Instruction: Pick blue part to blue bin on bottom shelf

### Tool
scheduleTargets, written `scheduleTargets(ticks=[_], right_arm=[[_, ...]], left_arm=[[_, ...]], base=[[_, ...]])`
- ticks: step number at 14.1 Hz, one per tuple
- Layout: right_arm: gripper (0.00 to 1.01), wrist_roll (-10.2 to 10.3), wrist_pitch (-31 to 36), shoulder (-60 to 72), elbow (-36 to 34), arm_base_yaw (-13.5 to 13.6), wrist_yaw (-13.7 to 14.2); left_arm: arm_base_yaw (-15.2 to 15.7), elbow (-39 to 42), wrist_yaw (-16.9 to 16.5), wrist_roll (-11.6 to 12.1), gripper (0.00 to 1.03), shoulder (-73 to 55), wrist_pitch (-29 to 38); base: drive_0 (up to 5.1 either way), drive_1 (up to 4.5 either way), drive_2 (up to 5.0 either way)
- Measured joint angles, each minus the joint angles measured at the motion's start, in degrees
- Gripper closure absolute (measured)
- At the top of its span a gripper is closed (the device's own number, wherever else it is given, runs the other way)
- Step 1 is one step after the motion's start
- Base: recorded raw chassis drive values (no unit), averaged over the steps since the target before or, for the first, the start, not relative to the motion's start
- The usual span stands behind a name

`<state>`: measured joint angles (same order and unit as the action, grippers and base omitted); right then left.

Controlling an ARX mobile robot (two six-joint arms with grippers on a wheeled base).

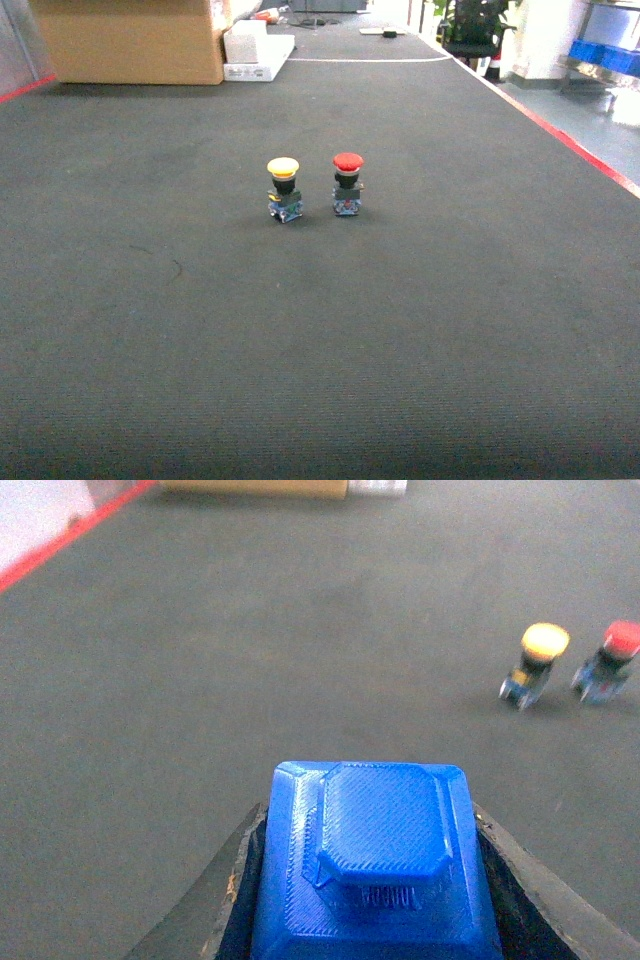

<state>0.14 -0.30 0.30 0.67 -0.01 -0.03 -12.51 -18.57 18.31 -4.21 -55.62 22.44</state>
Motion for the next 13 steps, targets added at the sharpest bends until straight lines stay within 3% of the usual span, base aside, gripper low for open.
scheduleTargets(ticks=[1, 2, 3, 6, 11, 13], right_arm=[[0.03, 0.00, 0.00, 0.00, 0.00, 0.00, 0.00], [0.03, 0.00, 0.00, 0.00, 0.00, 0.00, 0.00], [0.03, 0.00, 0.02, 0.00, 0.00, 0.00, 0.00], [0.03, 0.00, 0.02, 0.00, 0.00, 0.00, 0.00], [0.03, 0.00, 0.00, 0.00, 0.00, 0.00, 0.00], [0.03, 0.00, 0.04, 0.00, 0.00, 0.00, 0.00]], left_arm=[[-4.15, -4.07, 5.42, -0.83, 0.59, 28.26, -22.93], [-7.93, -4.04, 10.21, -2.36, 0.59, 38.75, -32.92], [-8.09, -3.69, 9.62, -3.34, 0.59, 38.75, -33.53], [-9.20, -1.88, 11.30, -2.73, 0.59, 38.91, -33.18], [-9.20, -1.88, 11.32, -2.43, 0.59, 38.91, -33.14], [-9.20, -1.88, 11.34, -2.40, 0.59, 38.99, -33.09]], base=[[0.0, 0.00, 0.0], [0.0, 0.00, 0.0], [0.0, 0.00, 0.0], [0.0, 0.00, 0.0], [0.0, 0.00, 0.0], [0.1, -3.96, 4.1]])
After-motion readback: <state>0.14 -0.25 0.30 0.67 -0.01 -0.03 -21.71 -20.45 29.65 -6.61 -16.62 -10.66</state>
